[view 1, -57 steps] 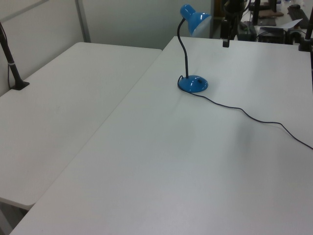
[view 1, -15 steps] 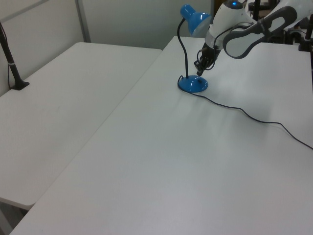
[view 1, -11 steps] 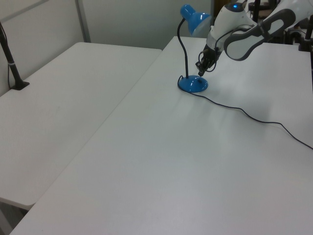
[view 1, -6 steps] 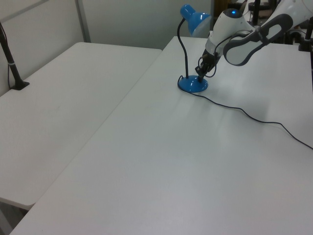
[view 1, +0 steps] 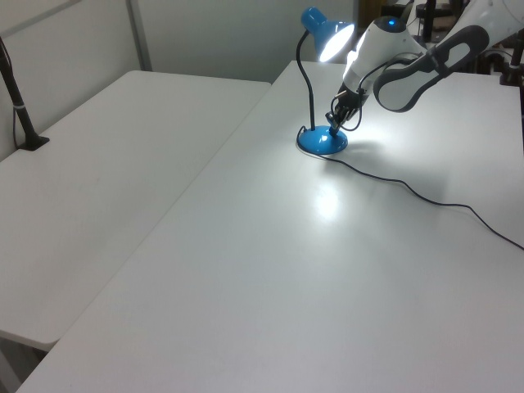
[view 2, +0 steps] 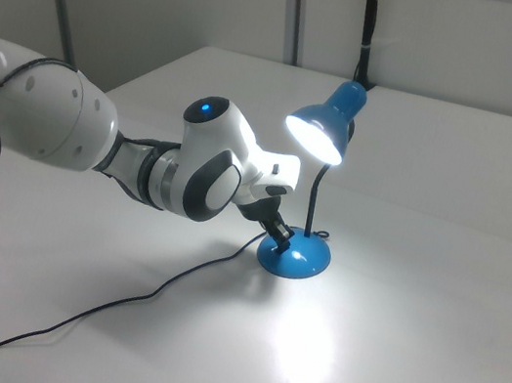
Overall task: Turn on the lamp
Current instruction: 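Lift the gripper off the button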
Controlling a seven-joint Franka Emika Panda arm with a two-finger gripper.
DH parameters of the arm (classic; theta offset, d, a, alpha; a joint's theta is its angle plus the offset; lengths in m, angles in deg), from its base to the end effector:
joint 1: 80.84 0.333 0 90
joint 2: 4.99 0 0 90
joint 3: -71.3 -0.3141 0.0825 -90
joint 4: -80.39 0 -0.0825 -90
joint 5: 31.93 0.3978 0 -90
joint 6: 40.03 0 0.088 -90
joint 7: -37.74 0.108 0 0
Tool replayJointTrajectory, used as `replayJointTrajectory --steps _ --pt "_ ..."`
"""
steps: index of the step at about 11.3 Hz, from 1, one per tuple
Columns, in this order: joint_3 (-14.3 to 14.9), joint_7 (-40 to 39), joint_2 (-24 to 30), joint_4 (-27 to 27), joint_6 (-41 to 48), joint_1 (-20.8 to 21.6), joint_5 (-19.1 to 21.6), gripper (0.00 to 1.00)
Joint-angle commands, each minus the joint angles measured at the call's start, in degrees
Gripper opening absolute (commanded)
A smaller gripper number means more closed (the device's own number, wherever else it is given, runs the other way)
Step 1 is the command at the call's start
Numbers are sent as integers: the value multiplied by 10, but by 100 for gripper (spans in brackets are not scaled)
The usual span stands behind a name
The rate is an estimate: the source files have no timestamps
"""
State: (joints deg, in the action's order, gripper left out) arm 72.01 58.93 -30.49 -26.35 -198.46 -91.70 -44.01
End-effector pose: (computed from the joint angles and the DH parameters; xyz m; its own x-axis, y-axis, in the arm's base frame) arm 0.6736 -0.1282 0.3159 0.8232 -0.3405 0.4542 -0.3802 -0.9249 -0.0043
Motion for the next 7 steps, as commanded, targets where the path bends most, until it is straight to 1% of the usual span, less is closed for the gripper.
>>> replayJointTrajectory --steps 1,3,4,5,7 --pt "-4 -19 -23 5 -23 -14 -22 0" --pt "-4 -24 -3 -4 -15 -14 -21 1" --pt "-5 -25 31 -29 -2 -9 -20 1" --pt "-9 -27 56 -38 38 -2 -21 2" --pt "-24 -47 102 -38 160 21 -20 2"
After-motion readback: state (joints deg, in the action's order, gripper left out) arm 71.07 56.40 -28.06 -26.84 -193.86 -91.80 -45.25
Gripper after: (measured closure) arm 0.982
